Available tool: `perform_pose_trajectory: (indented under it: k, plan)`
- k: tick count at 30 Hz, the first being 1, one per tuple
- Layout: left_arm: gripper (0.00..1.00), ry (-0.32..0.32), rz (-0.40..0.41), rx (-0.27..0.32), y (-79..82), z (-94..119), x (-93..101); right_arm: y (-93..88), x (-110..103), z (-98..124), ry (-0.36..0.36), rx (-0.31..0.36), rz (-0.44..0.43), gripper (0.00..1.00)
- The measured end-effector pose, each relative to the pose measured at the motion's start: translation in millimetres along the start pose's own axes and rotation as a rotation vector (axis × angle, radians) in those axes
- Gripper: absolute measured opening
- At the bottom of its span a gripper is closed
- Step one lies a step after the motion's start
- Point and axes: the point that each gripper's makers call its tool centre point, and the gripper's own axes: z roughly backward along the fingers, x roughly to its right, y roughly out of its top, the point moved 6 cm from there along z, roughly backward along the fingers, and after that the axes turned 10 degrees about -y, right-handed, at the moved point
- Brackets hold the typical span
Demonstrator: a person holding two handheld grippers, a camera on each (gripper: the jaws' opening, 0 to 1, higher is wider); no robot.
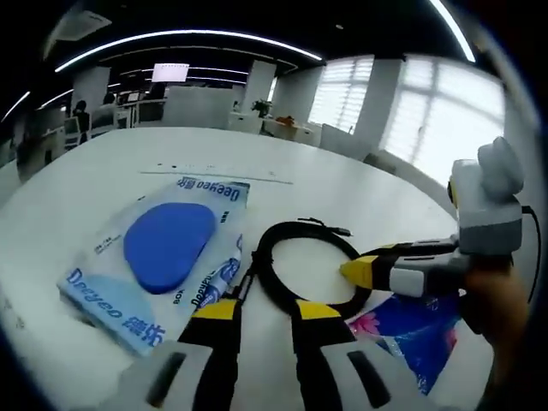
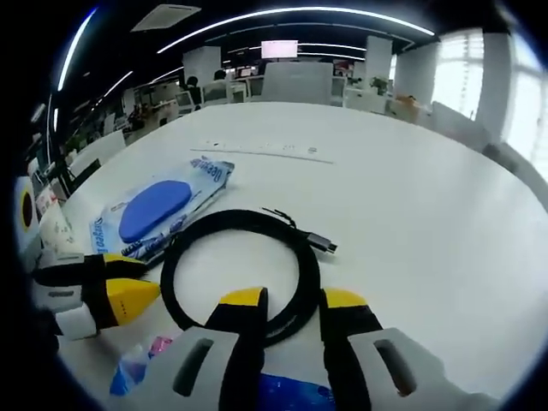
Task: Arrange the tabletop items into an orderly group along one side of the table until the central work area is clear of visible clutter.
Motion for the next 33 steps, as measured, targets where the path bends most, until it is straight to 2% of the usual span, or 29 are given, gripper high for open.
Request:
perform_pose_trajectory:
  k: [3, 7, 8, 9, 16, 17, 18, 33]
  plan:
    - [0.09, -0.051, 0.118, 0.005, -3.2, -2.7, 7.5, 0.7, -0.8, -0.6, -0.011, 0.001, 0.018, 0.19]
    - [0.04, -0.048, 0.121, 0.006, -2.4, -2.7, 6.3, -0.2, 3.2, -0.7, -0.024, 0.006, 0.018, 0.16]
    - [0.03, -0.079, 0.161, 0.018, -2.1, -4.7, 9.7, -0.2, 3.8, -1.1, -0.023, 0.008, 0.011, 0.16]
    - [0.03, -0.063, 0.165, 0.018, -2.7, -3.5, 7.2, -0.2, 3.7, -1.1, -0.023, 0.009, 0.011, 0.16]
    - [0.0, -0.072, 0.162, 0.023, -1.8, -4.1, 5.8, -0.4, 5.9, -1.8, -0.041, 0.008, 0.005, 0.11]
    - [0.0, -0.056, 0.137, -0.015, -5.8, -3.6, 3.3, -0.6, 6.2, -1.7, -0.044, 0.007, 0.004, 0.11]
    - [0.0, -0.074, 0.16, 0.027, -1.5, -6.5, 6.4, -1.0, 6.3, -2.0, -0.048, 0.006, 0.002, 0.1]
    - [0.0, -0.088, 0.186, 0.036, -3.8, -5.3, 7.1, -0.4, 7.9, 1.7, -0.067, -0.002, -0.062, 0.04]
